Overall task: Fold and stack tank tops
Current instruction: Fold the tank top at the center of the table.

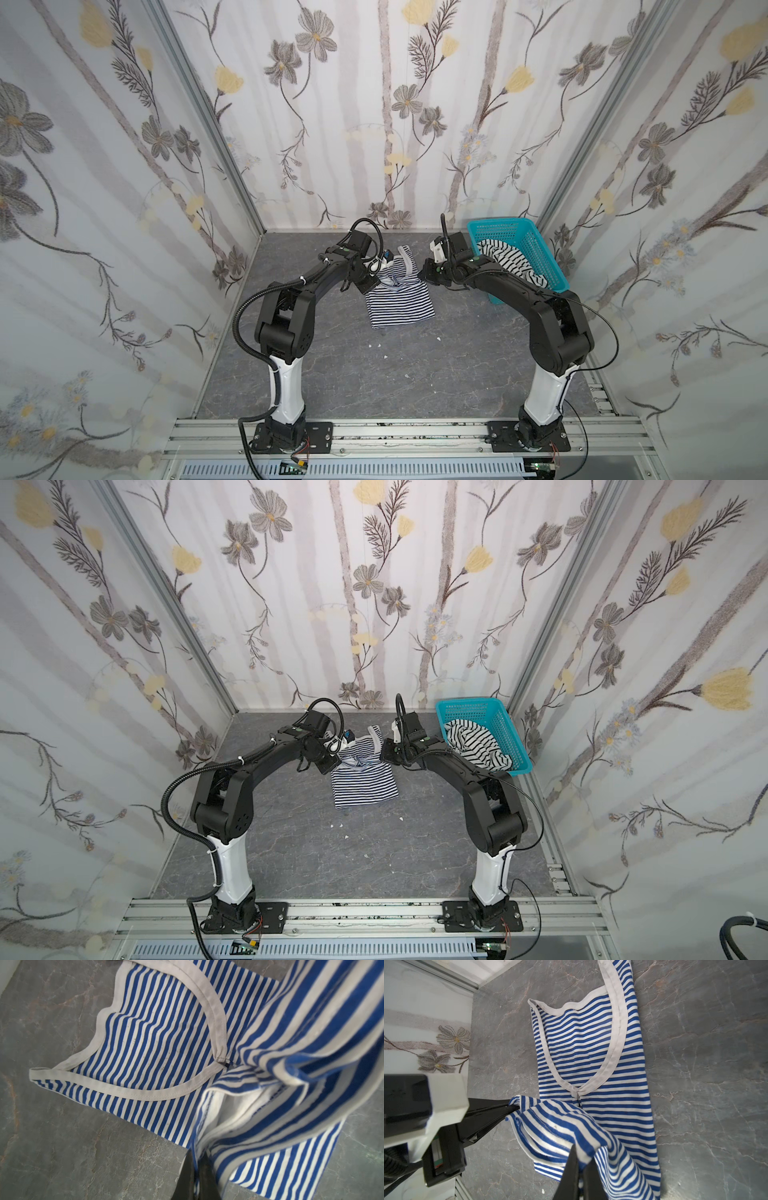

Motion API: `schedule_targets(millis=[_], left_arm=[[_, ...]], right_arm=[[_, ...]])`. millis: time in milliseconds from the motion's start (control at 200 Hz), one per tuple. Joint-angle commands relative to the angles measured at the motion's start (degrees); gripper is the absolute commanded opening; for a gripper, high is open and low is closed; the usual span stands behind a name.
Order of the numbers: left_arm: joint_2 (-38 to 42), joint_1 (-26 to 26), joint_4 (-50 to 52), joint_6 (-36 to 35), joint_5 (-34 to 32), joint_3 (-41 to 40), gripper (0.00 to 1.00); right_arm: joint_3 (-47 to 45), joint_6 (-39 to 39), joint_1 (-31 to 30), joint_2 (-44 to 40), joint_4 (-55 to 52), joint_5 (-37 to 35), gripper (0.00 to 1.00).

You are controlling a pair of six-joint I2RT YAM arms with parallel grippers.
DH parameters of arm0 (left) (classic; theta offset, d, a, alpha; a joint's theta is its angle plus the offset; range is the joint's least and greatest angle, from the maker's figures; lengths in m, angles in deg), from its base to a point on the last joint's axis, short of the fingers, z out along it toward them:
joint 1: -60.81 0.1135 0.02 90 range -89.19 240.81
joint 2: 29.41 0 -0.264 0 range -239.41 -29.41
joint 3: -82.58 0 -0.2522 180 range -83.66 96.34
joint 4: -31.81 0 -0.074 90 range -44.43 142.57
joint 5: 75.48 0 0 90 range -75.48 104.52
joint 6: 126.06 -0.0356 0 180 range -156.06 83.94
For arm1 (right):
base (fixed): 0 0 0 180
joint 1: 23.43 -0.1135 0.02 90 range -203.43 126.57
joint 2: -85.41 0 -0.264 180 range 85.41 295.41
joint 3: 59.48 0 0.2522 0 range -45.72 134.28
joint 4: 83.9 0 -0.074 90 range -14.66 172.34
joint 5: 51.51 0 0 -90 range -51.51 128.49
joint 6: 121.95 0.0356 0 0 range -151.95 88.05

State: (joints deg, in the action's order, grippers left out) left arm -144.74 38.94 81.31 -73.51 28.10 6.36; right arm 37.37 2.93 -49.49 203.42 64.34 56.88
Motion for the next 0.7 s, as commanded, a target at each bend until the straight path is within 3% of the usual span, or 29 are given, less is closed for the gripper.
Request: schedule_targets(millis=[0, 275, 465, 695], left_arm=[[-2.00, 0.33, -0.37, 0.17, -1.53, 1.12, 0.03], [-5.48, 1.49, -1.18, 2.33, -2.96, 3.06, 0.04], [-7.94, 1.73, -1.61, 4.45, -3.80, 6.30, 0.18], [-7.34, 1.86, -4.18, 9.82, -6.02, 8.75, 0.37]], right_arm=[[2.54, -0.91, 0.37, 2.97, 1.21, 2.60, 0.02], [7.04, -0.75, 1.36, 9.62, 1.48, 4.02, 0.05], [9.10, -0.42, 2.07, 11.97, 2.23, 5.07, 0.09], [9.47, 0.16, 2.33, 10.95, 3.93, 5.97, 0.40]])
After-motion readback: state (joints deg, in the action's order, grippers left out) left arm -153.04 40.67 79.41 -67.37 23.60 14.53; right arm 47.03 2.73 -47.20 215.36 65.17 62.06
